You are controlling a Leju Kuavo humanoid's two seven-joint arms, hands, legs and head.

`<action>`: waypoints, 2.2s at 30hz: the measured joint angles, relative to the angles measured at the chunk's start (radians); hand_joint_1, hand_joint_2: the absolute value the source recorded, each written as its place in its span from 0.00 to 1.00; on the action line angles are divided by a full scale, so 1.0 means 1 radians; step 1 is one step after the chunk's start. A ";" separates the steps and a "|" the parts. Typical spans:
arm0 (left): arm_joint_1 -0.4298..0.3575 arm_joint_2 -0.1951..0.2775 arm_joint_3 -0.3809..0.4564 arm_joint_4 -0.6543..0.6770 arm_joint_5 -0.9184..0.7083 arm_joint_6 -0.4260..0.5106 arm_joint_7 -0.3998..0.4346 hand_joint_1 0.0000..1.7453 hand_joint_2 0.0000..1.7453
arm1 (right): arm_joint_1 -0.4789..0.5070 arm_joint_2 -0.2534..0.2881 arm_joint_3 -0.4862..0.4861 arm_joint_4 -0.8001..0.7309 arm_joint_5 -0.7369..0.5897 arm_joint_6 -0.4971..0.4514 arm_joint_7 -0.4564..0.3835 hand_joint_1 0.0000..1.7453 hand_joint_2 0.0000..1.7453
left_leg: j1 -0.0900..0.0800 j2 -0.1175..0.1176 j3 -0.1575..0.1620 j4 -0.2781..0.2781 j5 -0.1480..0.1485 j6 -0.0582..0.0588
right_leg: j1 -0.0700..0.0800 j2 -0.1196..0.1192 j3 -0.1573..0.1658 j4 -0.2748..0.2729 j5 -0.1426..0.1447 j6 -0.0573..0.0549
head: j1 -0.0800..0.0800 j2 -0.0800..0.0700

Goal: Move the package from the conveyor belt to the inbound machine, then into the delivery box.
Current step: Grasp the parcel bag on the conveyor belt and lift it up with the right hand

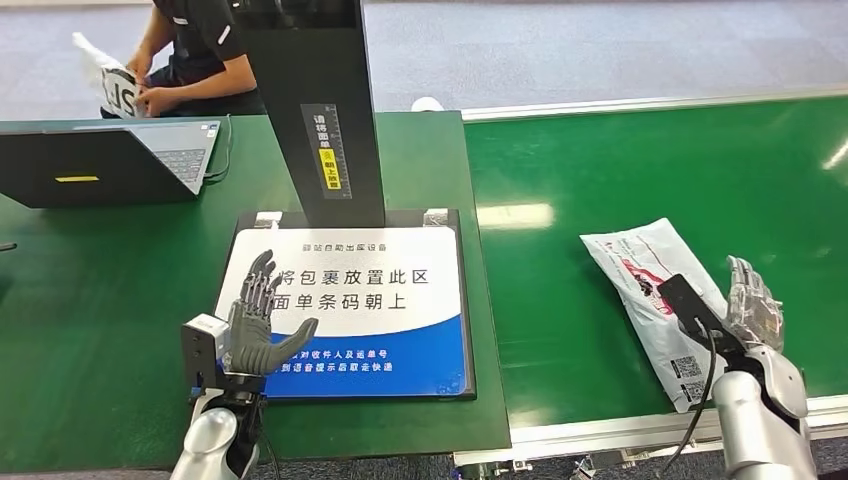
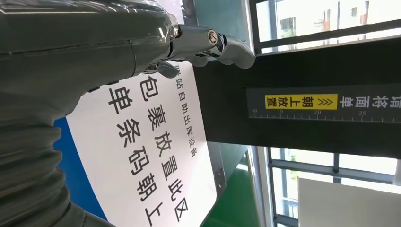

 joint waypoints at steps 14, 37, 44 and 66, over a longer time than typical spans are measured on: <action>-0.058 0.000 -0.009 0.025 -0.016 0.019 0.001 0.00 1.00 | -0.158 -0.072 -0.004 0.410 0.167 0.155 0.276 0.00 1.00 | 0.001 -0.001 0.007 0.000 0.000 0.001 | 0.001 -0.001 0.008 -0.002 -0.001 0.001 | 0.000 0.000; -0.109 0.000 -0.035 0.087 0.006 0.016 0.004 0.00 1.00 | -0.128 -0.088 -0.113 0.472 0.007 0.347 0.043 0.94 1.00 | 0.002 -0.003 0.018 0.000 -0.004 0.009 | 0.002 -0.004 0.024 -0.012 -0.002 0.008 | 0.000 0.000; -0.106 0.000 -0.046 0.091 0.009 0.014 0.004 0.00 1.00 | -0.108 -0.079 -0.117 0.454 -0.019 0.323 0.007 0.97 1.00 | 0.002 -0.004 0.018 0.000 -0.004 0.010 | 0.002 -0.004 0.025 -0.012 -0.002 0.008 | 0.000 0.000; -0.049 -0.001 -0.050 0.054 -0.001 0.017 0.017 0.00 1.00 | 0.086 0.034 -0.115 0.120 0.042 -0.157 -0.008 1.00 1.00 | 0.002 -0.007 0.008 0.000 -0.004 0.009 | 0.001 -0.007 0.016 -0.010 -0.004 0.008 | 0.000 0.000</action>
